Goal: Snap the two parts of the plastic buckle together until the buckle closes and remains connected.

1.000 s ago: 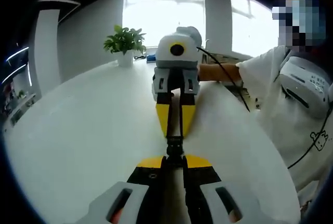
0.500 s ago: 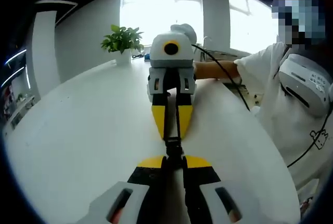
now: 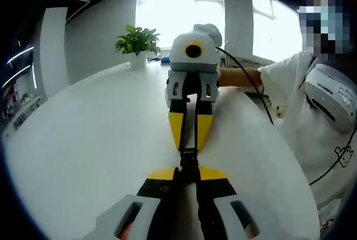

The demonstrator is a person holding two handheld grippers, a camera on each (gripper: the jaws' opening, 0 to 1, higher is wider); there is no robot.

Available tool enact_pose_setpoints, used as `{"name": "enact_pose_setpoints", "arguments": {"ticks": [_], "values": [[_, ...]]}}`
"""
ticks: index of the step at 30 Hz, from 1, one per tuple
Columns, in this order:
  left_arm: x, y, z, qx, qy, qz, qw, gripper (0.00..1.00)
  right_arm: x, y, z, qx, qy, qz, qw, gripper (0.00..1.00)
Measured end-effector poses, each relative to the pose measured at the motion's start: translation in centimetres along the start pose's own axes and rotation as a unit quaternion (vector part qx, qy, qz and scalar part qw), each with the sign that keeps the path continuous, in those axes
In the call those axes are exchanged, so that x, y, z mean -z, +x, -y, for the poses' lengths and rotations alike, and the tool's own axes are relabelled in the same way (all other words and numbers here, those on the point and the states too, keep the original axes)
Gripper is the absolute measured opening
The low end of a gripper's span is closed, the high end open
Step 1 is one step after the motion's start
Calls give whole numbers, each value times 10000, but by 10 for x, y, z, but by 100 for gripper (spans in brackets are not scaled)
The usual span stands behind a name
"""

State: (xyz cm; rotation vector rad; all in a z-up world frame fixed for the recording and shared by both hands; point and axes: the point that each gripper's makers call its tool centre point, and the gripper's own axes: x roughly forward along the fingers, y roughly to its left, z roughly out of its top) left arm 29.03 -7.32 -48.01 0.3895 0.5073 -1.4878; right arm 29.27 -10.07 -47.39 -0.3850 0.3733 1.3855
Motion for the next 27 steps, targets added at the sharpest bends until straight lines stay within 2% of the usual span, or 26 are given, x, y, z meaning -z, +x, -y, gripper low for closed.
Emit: {"name": "enact_pose_setpoints", "arguments": {"ticks": [5, 12, 16, 22, 24, 25, 26, 27], "values": [[0, 0, 2, -55, -51, 55, 10000, 10, -1, 2, 1, 92, 55, 36, 9999, 8], [0, 0, 3, -148, -128, 22, 9998, 10, -2, 3, 2, 288, -38, -172, 9994, 8], [0, 0, 2, -184, -197, 116, 9996, 10, -1, 3, 4, 386, 100, -116, 9991, 8], [-2, 2, 0, -230, -221, 99, 9994, 10, -2, 5, 7, 534, 159, -100, 9984, 9], [-3, 3, -1, -237, -211, 156, 9994, 11, -2, 4, 8, 564, 124, -129, 9982, 9], [-3, 3, -2, -266, -188, 218, 9992, 11, -2, 2, 11, 594, -183, -176, 9979, 10], [-2, 3, -3, -294, -191, 234, 9991, 11, -4, -1, 14, 695, -335, -77, 9970, 10], [-4, 2, -5, -335, -265, 314, 9986, 12, -2, -2, 9, 640, -265, -62, 9976, 10]]}}
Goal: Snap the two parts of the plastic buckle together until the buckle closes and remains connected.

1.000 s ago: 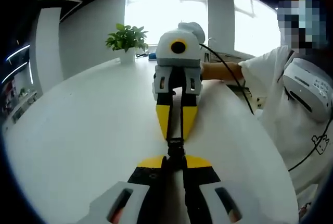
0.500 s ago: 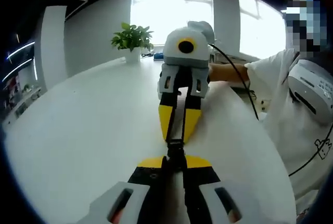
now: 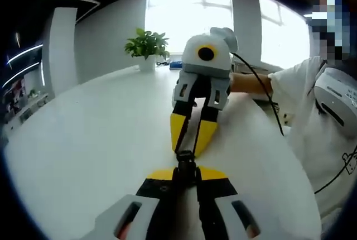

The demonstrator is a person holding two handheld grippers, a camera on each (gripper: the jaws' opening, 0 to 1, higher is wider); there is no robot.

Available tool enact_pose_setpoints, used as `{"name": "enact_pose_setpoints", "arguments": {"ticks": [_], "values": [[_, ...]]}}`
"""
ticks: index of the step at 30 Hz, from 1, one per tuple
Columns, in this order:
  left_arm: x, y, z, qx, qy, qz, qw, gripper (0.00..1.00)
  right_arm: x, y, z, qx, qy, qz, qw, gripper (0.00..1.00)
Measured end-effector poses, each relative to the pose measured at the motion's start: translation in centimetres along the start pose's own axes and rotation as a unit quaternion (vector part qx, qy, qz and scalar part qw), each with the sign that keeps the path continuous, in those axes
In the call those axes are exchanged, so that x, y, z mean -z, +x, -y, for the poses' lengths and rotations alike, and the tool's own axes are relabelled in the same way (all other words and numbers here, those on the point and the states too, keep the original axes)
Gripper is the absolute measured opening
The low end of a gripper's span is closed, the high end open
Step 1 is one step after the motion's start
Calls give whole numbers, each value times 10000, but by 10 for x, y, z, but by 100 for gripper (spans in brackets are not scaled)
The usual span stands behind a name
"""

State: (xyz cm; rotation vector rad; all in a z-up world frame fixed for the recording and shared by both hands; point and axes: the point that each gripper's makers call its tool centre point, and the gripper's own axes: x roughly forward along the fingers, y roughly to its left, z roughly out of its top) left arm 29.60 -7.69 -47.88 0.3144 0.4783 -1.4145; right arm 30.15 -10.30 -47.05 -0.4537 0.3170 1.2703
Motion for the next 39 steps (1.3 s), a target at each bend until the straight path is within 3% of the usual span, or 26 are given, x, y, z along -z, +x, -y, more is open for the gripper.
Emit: {"name": "enact_pose_setpoints", "arguments": {"ticks": [2, 4, 12, 20, 39], "values": [[-5, -1, -2, -5, -161, 216, 9996, 15, 0, -1, -3, -26, 4, 74, 10000, 10], [-7, -4, -5, -50, -253, 221, 9994, 21, 0, -2, -4, -48, 97, 143, 9998, 15], [-5, -7, -1, -86, -209, 154, 9996, 23, -1, -1, -5, -162, 198, 148, 9996, 21], [-7, -10, 3, -68, -181, 161, 9997, 23, -8, -4, 1, -325, 385, 337, 9982, 21], [0, -6, 0, -107, -206, 42, 9997, 21, -1, 5, 2, -547, 336, 230, 9977, 18]]}}
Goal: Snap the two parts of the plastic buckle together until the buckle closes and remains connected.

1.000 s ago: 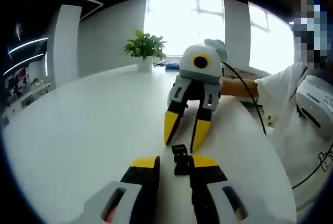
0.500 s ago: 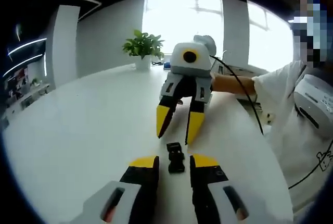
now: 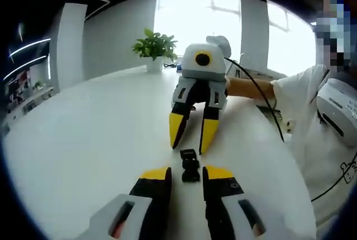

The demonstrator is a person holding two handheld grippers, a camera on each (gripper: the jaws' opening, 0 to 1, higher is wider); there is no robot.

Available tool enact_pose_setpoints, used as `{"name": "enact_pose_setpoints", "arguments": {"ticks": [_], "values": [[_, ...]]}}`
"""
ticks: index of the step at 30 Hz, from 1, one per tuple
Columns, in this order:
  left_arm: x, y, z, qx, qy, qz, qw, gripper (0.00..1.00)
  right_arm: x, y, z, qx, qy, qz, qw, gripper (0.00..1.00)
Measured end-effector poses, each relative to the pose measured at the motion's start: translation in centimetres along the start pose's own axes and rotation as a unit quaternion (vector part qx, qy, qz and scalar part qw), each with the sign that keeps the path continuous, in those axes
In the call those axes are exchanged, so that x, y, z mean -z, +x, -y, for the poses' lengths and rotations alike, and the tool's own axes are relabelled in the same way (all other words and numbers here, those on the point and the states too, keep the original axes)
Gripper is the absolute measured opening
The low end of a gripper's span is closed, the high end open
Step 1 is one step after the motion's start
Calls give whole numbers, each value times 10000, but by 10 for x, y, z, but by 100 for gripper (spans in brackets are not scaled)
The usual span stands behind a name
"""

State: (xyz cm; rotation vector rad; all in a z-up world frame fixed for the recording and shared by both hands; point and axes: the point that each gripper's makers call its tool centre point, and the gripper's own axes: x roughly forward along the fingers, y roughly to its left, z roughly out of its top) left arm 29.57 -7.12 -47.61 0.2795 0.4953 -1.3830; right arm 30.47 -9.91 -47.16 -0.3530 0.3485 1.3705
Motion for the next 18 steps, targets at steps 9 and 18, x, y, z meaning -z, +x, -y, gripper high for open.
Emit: {"name": "enact_pose_setpoints", "arguments": {"ticks": [9, 18], "values": [[3, 2, 0, 28, -18, -36, 10000, 19, 2, 2, -1, -76, 24, -12, 10000, 16], [6, 1, -1, -7, 119, -55, 9999, 13, 3, 0, -2, -78, 67, 30, 9999, 13]]}}
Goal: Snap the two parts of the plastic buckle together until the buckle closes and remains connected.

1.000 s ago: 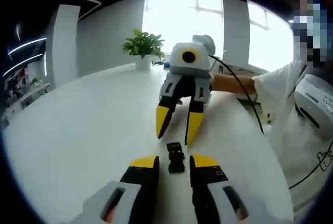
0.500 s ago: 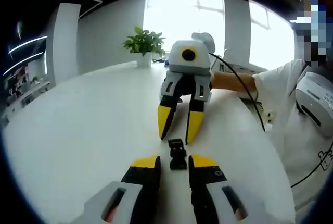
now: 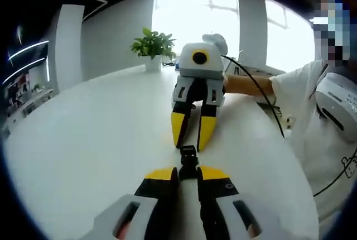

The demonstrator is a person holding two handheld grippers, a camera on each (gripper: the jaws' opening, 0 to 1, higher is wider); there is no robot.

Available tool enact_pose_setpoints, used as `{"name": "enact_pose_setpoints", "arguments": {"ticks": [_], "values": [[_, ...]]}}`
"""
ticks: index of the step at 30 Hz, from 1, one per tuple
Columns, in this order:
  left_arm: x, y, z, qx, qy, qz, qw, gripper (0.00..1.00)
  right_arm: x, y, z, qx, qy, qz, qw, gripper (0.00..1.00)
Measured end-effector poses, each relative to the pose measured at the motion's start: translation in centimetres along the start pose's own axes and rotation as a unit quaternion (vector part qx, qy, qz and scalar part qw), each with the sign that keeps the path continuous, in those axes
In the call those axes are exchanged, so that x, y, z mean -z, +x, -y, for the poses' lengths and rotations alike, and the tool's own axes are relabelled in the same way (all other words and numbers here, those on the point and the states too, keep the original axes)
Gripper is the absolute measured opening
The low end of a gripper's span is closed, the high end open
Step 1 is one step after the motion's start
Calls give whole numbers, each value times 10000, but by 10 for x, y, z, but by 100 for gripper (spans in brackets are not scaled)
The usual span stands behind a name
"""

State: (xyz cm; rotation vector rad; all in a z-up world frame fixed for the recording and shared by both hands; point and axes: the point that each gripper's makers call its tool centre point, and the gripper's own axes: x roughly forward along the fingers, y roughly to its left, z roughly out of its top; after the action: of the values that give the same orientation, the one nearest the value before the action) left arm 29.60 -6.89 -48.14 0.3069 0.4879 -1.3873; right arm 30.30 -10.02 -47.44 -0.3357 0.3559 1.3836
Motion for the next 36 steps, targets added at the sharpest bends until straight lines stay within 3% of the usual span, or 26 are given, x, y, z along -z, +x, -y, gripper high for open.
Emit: {"name": "enact_pose_setpoints", "arguments": {"ticks": [10, 22, 36], "values": [[1, -2, 0, -1, 43, -7, 10000, 12, 1, -2, -3, 50, -122, -45, 9999, 11], [0, -2, 0, -119, 44, -49, 9999, 11, 1, -3, -5, 437, -192, -182, 9987, 9], [1, -1, 6, -172, 41, -155, 9997, 9, 0, -2, -9, 339, -111, -282, 9990, 7]]}}
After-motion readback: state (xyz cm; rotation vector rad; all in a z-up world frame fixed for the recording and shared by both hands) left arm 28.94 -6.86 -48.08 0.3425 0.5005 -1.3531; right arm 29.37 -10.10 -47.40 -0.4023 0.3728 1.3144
